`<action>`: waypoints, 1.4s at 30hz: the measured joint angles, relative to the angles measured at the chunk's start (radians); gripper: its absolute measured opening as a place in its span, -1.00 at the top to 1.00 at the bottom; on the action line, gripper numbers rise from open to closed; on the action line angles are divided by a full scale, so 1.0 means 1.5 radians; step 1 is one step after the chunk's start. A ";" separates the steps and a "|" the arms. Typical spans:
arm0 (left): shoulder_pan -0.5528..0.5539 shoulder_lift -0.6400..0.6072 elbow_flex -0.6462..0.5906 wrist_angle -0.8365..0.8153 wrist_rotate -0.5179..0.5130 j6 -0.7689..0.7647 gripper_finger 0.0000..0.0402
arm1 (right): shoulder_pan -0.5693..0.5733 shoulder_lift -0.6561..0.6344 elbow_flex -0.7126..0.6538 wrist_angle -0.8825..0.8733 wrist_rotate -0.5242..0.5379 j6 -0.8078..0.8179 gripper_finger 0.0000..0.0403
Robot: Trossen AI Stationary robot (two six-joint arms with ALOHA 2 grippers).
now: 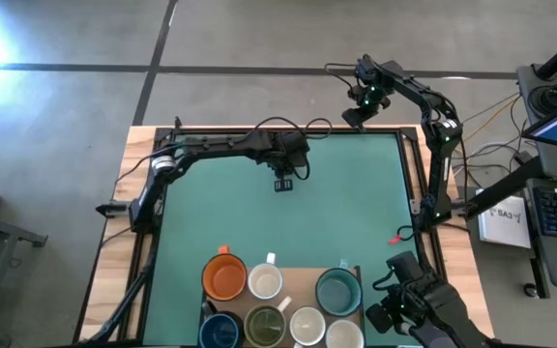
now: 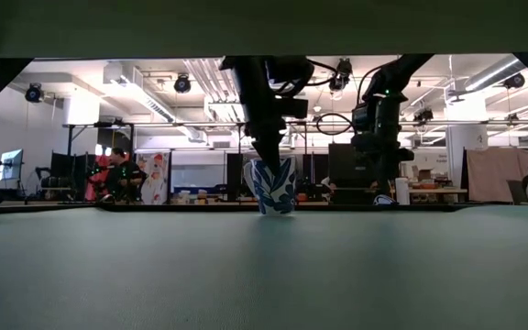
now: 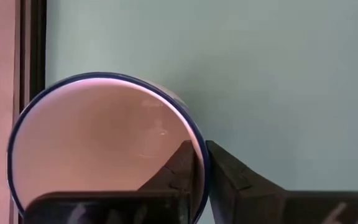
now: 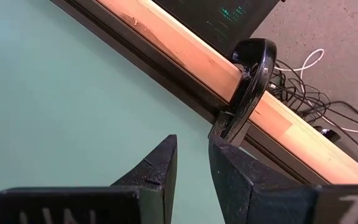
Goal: Place coffee mugs
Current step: Put the blue patterned mug on the shelf
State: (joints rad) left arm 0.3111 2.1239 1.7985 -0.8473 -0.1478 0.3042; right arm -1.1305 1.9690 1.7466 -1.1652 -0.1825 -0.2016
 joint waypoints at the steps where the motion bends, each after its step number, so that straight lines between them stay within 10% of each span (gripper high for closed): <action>1: 0.000 0.000 0.000 -0.001 0.000 0.000 0.97 | 0.000 0.000 0.000 0.000 0.000 0.000 0.59; 42: -0.172 -0.029 0.367 -0.364 0.037 -0.024 0.99 | 0.000 0.000 0.000 -0.068 0.000 0.026 0.59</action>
State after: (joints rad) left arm 0.0536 2.0797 2.3494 -1.3934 -0.0925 0.2680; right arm -1.1305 1.9690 1.7464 -1.2679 -0.1825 -0.1620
